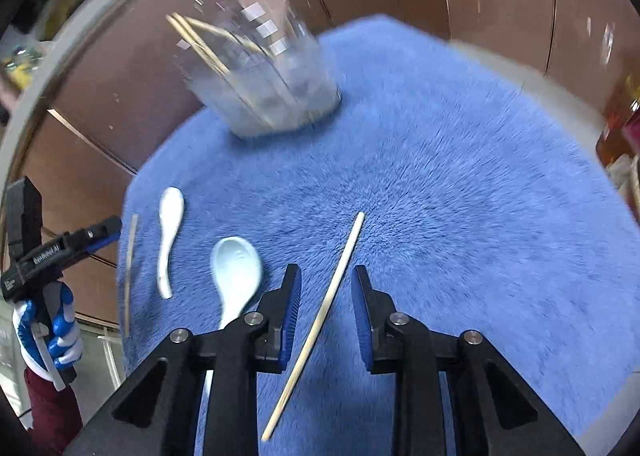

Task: Organize utensils
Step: 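Grasp a wooden chopstick with the right gripper while the left grasps the white spoon, then lift the chopstick and white spoon up over the wire holder with both tools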

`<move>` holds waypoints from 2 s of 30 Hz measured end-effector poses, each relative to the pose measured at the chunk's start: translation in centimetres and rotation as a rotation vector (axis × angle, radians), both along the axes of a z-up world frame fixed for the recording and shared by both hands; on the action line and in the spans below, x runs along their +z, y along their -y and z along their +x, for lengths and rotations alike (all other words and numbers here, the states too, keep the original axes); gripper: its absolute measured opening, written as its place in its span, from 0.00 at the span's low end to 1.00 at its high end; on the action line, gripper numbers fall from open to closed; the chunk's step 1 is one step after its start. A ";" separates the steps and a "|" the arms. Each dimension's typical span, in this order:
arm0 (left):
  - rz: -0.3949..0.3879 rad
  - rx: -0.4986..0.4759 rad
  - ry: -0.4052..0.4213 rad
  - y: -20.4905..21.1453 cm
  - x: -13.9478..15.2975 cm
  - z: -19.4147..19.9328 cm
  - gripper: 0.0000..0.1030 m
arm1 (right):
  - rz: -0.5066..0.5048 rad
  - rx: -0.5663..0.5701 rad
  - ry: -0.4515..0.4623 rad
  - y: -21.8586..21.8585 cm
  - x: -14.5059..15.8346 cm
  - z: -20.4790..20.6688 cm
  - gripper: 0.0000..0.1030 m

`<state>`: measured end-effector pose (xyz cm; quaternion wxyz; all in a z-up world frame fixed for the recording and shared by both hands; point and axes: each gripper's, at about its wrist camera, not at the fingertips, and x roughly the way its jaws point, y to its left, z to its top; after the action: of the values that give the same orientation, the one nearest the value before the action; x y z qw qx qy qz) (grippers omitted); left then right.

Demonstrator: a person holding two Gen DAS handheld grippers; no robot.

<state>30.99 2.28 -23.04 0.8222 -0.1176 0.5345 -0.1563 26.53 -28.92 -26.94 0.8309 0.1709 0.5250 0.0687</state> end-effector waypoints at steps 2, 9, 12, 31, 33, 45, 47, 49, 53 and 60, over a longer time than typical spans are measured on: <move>-0.011 -0.002 -0.036 0.2 -1.0 1.7 0.48 | -0.025 0.001 -0.041 -0.2 -1.1 1.5 0.23; 0.016 -0.036 -0.116 1.7 -3.5 4.7 0.31 | -0.089 0.017 -0.107 -0.9 -2.5 4.3 0.15; 0.033 -0.043 -0.134 2.0 -4.0 5.2 0.27 | -0.120 0.040 -0.114 -1.4 -2.7 4.9 0.13; 0.072 -0.046 -0.029 2.7 -1.1 3.2 0.04 | -0.113 0.072 -0.068 -2.3 -0.9 3.1 0.05; 0.081 -0.050 0.007 2.7 -0.1 2.4 0.04 | -0.104 0.077 -0.041 -2.5 0.0 2.4 0.05; 0.068 -0.052 0.236 2.9 8.5 -0.9 0.04 | -0.044 0.095 0.284 -2.9 10.4 -1.4 0.05; 0.046 -0.044 0.287 3.6 10.4 -0.4 0.04 | -0.037 0.095 0.377 -3.4 12.8 -1.2 0.05; 0.015 -0.036 0.345 4.3 12.5 0.2 0.04 | -0.027 0.087 0.472 -3.6 15.1 -0.6 0.05; 0.002 -0.014 0.473 6.6 16.3 1.7 0.04 | -0.016 0.061 0.672 -4.3 19.3 1.7 0.05; 0.041 0.059 0.684 11.2 18.8 5.1 0.04 | -0.045 -0.011 0.914 -4.5 23.7 7.5 0.05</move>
<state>36.07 -8.90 -4.23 0.9602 -0.0571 0.2274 -0.1520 34.03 -24.39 -3.21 0.9812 0.1075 0.1049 0.1212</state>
